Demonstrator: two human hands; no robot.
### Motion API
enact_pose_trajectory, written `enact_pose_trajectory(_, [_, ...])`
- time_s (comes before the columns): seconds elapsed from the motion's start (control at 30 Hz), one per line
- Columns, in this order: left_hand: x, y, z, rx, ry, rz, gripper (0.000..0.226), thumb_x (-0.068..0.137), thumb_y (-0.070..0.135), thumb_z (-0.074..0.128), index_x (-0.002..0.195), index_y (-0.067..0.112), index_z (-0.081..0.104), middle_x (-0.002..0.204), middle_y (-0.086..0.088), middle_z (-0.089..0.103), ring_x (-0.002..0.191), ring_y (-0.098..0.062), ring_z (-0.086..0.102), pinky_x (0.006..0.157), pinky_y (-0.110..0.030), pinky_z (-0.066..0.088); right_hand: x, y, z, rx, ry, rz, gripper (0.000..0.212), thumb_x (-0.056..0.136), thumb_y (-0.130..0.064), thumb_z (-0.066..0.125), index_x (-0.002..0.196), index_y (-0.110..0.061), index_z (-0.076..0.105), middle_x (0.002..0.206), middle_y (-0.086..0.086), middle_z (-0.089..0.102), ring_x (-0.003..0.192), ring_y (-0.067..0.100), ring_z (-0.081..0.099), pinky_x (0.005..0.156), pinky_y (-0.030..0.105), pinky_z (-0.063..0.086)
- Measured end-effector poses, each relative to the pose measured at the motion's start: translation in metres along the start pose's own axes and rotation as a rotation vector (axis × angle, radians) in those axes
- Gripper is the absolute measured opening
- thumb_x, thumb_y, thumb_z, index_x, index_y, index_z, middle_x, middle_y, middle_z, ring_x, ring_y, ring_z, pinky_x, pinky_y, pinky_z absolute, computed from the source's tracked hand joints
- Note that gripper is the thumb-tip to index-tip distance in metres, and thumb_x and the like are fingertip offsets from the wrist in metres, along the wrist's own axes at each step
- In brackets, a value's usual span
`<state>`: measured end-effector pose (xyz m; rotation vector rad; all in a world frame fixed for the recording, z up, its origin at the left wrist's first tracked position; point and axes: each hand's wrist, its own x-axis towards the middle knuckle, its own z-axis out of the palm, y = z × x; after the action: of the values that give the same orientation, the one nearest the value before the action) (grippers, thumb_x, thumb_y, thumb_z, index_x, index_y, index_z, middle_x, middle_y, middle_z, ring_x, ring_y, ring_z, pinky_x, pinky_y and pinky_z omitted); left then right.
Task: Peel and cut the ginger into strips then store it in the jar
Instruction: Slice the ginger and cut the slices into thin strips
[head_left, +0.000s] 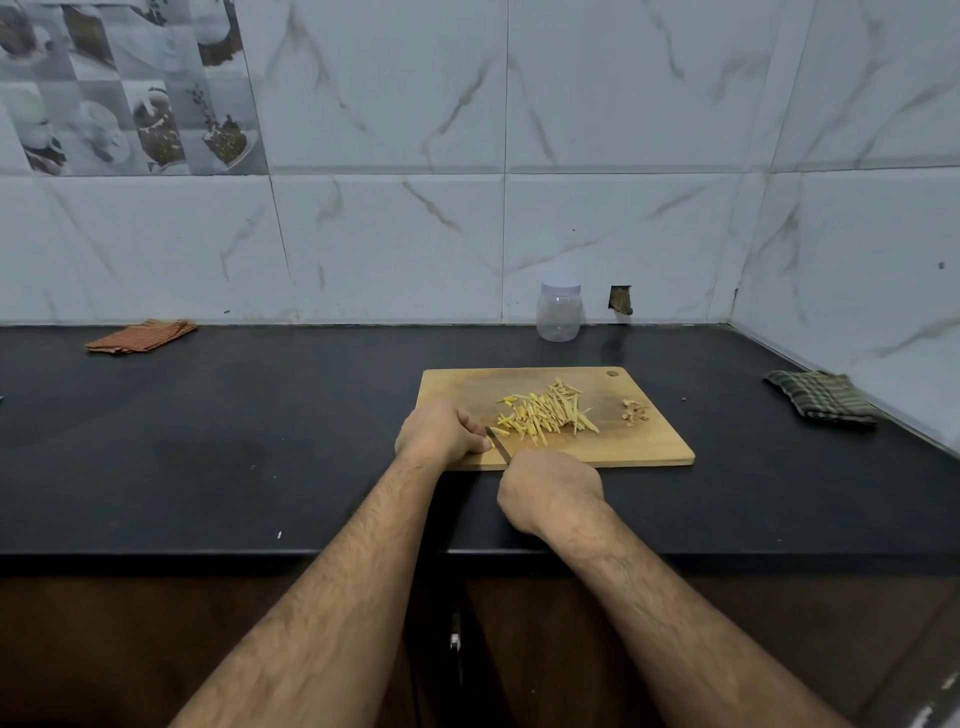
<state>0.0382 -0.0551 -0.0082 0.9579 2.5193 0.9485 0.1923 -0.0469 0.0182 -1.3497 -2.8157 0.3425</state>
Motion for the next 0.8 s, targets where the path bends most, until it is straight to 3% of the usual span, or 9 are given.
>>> enact_pose_trajectory(0.43, [-0.0009, 0.0045, -0.0012, 0.047, -0.008, 0.002, 0.015, 0.081, 0.03, 0.08, 0.069, 0.032, 0.071, 0.089, 0.016, 0.07, 0.092, -0.007, 0.062, 0.075, -0.026, 0.047, 0.0058, -0.0102, -0.0018, -0.064, -0.05, -0.025, 0.026, 0.099, -0.021, 0.05, 0.12, -0.013, 0.063, 0.12, 0.005, 0.065, 0.108, 0.023, 0.061, 0.079, 0.035, 0.045])
enact_pose_trajectory(0.8, [-0.0014, 0.0101, -0.0046, 0.101, 0.004, 0.018, 0.015, 0.083, 0.027, 0.073, 0.069, 0.028, 0.069, 0.079, 0.019, 0.065, 0.089, -0.008, 0.06, 0.07, -0.026, 0.042, 0.0074, -0.0082, -0.0077, -0.048, -0.108, -0.021, 0.021, 0.098, -0.016, 0.05, 0.115, -0.009, 0.061, 0.099, 0.004, 0.064, 0.086, 0.021, 0.061, 0.091, 0.039, 0.055])
